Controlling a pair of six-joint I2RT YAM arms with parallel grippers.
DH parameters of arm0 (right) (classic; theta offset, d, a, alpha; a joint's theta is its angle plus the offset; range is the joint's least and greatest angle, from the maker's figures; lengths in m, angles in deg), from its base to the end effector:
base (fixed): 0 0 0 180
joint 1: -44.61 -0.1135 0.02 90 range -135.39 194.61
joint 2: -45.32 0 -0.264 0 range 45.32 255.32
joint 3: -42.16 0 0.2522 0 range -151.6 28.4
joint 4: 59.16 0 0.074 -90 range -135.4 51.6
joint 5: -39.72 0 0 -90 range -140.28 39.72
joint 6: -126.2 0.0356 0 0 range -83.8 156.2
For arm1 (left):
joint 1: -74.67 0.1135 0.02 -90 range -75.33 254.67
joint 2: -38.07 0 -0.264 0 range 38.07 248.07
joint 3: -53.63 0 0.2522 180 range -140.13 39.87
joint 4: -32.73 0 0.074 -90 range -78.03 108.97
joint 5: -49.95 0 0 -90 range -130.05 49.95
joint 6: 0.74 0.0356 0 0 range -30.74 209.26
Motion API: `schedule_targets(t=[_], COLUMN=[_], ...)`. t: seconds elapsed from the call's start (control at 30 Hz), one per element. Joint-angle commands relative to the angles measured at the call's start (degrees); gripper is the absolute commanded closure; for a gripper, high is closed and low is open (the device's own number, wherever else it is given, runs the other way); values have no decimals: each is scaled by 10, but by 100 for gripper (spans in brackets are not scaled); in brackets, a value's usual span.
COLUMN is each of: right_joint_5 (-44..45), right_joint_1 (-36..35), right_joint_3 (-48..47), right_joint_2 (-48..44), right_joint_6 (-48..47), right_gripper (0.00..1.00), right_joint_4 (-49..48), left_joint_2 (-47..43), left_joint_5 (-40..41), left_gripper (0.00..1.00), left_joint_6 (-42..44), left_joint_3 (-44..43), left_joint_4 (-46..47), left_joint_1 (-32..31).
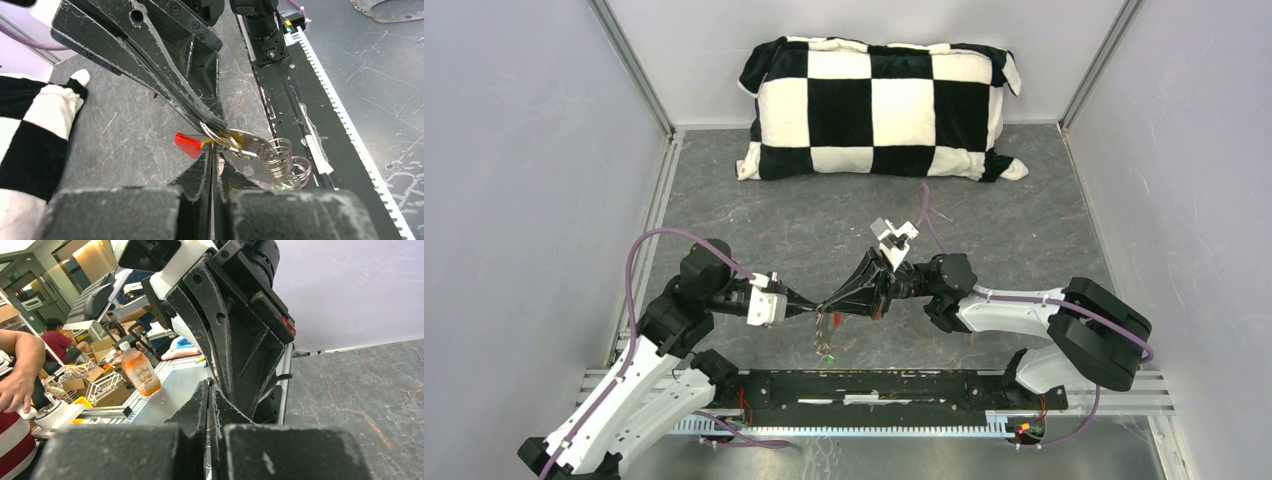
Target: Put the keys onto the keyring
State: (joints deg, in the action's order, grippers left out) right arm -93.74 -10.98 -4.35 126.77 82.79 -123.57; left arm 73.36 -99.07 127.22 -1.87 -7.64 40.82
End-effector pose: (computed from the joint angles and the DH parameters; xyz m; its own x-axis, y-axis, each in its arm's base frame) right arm 0.1349 0.2402 0.2792 -0.4898 0.2180 -0.8441 -0.8461 -0.3525 0.3999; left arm 0.0892 -0.0966 0.3213 0.3618 0.1386 -0.9219 0.9291 -0.1345 0.3445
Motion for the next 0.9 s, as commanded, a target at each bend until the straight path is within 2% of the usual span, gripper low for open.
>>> schedule_targets(t=[0.0,0.1,0.13,0.2,0.33,0.5,0.6,0.7,0.87], right_joint_5=[4,4,5,11,46,87,96,103,127], right_joint_1=[1,1,2,5,15,19,18,18,18], right_joint_3=[1,-1,-3,-8,-24,-52,-56,-56,-55], right_joint_2=[-16,-18,-20,-29,-64,-88,-89,-90,-95], right_joint_6=[-10,-14,-20,-36,-118,-189,-193,-193,-200], right_gripper=[100,100,100,100,100,100,100,100,100], right_joint_4=[-13,-6,3,31,146,252,255,254,253], left_joint_2=[-1,-1,-1,0,5,27,38,41,54], left_joint_5=[15,35,42,53,63,13,-16,-18,36], left_gripper=[98,98,93,75,56,22,13,10,2], left_joint_6=[-10,-30,-35,-35,-5,-7,-32,-95,-226], left_joint_3=[-23,-18,-17,-17,-19,-8,4,18,38], left_joint_4=[27,55,60,50,-29,-115,-113,-58,57], left_joint_1=[0,0,0,0,0,-1,0,0,0])
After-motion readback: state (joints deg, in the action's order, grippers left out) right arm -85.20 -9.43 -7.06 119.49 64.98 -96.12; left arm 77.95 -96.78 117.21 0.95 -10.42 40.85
